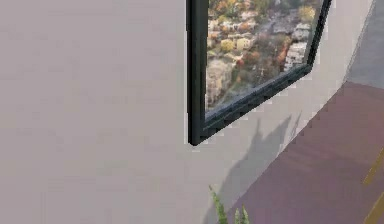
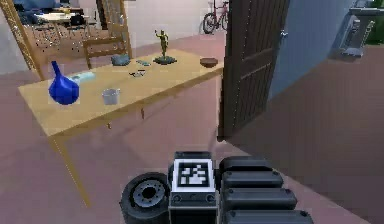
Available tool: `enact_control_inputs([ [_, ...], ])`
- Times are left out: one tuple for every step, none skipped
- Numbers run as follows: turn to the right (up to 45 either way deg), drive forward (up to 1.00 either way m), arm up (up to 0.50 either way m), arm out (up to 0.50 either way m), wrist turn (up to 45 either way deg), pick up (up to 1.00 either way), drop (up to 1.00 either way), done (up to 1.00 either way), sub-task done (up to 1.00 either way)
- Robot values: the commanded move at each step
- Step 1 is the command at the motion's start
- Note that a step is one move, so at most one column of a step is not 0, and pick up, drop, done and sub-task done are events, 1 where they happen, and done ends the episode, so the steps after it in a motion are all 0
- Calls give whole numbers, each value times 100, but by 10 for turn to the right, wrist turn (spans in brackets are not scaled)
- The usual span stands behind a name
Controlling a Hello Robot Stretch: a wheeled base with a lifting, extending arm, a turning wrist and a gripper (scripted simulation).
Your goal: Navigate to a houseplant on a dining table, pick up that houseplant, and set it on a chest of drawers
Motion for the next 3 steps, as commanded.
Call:
enact_control_inputs([
  [-450, 0, 0, 0, 0, 0, 0, 0, 0],
  [-330, 0, 0, 0, 0, 0, 0, 0, 0],
  [450, 0, 0, 0, 0, 0, 0, 0, 0],
])
